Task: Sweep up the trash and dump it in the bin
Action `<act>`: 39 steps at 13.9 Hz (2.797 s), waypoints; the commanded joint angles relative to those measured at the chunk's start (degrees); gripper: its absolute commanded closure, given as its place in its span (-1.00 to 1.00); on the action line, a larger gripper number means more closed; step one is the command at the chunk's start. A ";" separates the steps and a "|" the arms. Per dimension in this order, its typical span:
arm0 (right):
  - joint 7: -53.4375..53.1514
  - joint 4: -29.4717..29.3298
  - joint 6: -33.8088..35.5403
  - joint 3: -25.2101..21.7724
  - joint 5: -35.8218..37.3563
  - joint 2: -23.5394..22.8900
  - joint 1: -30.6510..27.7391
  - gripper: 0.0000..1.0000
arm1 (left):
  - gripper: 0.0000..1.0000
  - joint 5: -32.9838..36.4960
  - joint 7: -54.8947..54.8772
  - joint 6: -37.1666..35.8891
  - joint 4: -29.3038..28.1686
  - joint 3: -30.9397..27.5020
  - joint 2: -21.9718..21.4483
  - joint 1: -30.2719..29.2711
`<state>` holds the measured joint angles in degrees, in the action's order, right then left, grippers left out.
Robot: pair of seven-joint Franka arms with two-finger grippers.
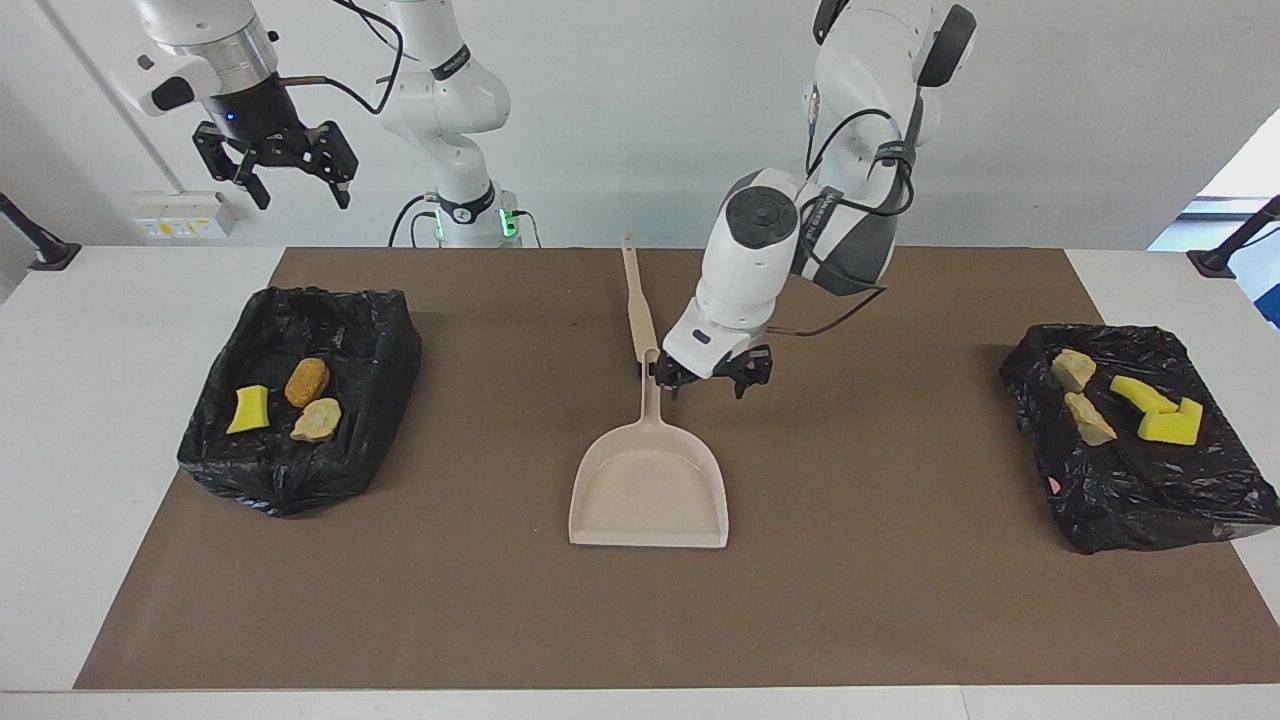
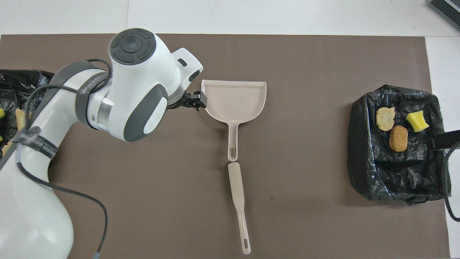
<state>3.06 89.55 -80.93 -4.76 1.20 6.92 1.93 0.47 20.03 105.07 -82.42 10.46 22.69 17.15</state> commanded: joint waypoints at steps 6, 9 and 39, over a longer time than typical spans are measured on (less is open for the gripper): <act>1.51 0.89 0.25 0.10 0.21 0.99 -0.17 -1.00 | -1.00 0.49 -14.14 -4.16 -0.98 0.35 -7.65 -11.51; 1.51 0.89 0.34 0.10 0.21 0.99 -0.17 -1.00 | -1.00 0.93 -15.20 -5.74 -0.81 0.35 -9.33 -13.19; 1.51 0.89 0.34 0.10 0.21 0.99 -0.17 -1.00 | -1.00 0.23 -21.71 -21.04 -5.47 -7.39 -26.47 -14.78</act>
<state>3.06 89.55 -80.93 -4.76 1.20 6.92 1.93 0.75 -1.78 84.31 -86.95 3.55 -2.79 1.41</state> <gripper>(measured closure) 0.000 0.000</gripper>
